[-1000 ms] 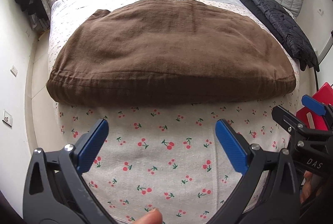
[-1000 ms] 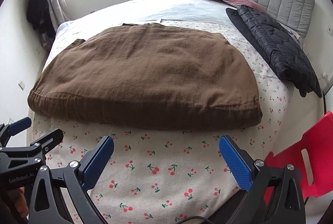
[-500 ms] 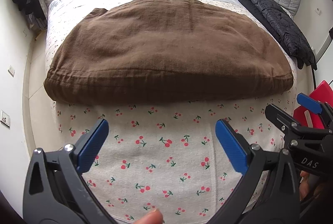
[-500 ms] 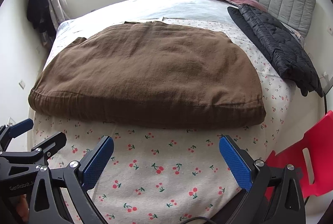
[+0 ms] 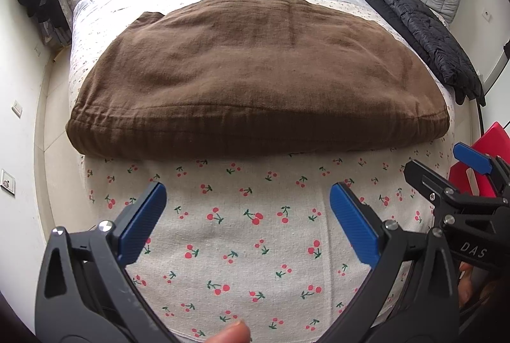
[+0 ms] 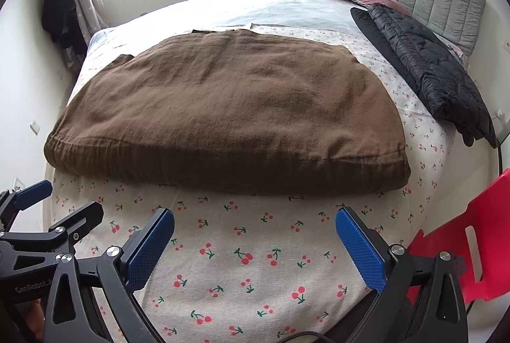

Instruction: Fold large clothes

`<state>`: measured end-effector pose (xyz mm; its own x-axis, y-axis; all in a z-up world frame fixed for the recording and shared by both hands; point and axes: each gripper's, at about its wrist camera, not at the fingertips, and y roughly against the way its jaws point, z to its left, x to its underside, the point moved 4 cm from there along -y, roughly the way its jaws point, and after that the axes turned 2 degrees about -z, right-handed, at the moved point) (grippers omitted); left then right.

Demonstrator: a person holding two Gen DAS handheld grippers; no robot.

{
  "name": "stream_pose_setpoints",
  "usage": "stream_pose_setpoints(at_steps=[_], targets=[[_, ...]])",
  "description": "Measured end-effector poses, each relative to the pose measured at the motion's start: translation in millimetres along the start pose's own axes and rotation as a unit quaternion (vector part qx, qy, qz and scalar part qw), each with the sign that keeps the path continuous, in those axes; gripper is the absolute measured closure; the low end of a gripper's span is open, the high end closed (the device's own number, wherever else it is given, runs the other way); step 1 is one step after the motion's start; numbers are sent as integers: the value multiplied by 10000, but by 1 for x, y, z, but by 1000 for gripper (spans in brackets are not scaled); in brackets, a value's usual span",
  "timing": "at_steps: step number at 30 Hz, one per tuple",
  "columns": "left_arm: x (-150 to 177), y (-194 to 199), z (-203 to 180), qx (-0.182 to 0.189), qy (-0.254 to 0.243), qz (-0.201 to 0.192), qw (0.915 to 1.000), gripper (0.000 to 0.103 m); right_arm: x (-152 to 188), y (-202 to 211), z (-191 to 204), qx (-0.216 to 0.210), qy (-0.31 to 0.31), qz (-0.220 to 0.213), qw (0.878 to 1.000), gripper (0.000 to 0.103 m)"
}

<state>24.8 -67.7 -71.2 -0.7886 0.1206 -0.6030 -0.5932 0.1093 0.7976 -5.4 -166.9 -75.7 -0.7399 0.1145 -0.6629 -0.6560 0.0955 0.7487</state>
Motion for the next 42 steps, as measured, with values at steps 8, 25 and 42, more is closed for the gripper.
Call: stream_pose_setpoints(at_steps=[8, 25, 42], targets=[[0, -1, 0, 6, -3, 17, 10000, 1, 0, -1, -1, -4, 0, 19, 10000, 1], [0, -1, 2, -4, 0, 23, 10000, 1, 1, -2, 0, 0, 7, 43, 10000, 1], [3, -10, 5, -122, 92, 108, 9998, 1, 4, -9, -1, -13, -31, 111, 9999, 1]])
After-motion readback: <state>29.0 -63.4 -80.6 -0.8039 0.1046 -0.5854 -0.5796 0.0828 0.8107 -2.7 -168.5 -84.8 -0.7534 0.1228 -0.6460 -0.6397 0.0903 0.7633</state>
